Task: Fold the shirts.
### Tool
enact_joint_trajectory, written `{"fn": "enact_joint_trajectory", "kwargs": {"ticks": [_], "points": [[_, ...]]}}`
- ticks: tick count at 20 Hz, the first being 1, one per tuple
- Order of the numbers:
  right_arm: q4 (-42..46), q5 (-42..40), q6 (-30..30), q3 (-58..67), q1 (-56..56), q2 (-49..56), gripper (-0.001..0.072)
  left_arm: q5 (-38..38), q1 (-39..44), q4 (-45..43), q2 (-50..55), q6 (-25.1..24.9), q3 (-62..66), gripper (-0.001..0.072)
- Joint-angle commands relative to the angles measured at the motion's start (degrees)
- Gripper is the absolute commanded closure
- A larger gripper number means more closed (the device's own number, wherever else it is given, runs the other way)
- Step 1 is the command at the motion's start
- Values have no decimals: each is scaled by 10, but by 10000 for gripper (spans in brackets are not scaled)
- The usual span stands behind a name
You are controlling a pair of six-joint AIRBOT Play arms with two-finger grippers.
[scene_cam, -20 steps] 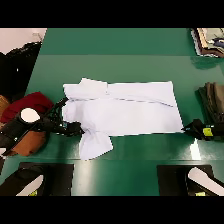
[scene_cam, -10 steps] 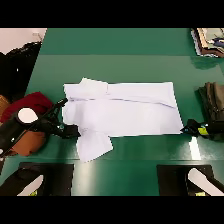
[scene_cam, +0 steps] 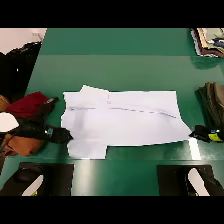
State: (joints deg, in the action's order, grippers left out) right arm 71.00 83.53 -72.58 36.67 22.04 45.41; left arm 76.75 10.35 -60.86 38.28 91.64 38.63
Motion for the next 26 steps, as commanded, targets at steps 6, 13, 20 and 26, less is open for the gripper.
{"fn": "enact_joint_trajectory", "kwargs": {"ticks": [6,13,20,26], "points": [[5,-36,-52,209,-103,193,694,-182,-50,-77,179,-29,136,680],[-26,-36,-71,405,-159,400,693,-269,-50,-78,387,-36,280,680],[-136,-45,-71,547,-157,535,340,-342,-50,-77,427,-29,310,129],[-155,24,-25,584,-120,566,243,-219,-50,-78,427,-36,349,212]]}}
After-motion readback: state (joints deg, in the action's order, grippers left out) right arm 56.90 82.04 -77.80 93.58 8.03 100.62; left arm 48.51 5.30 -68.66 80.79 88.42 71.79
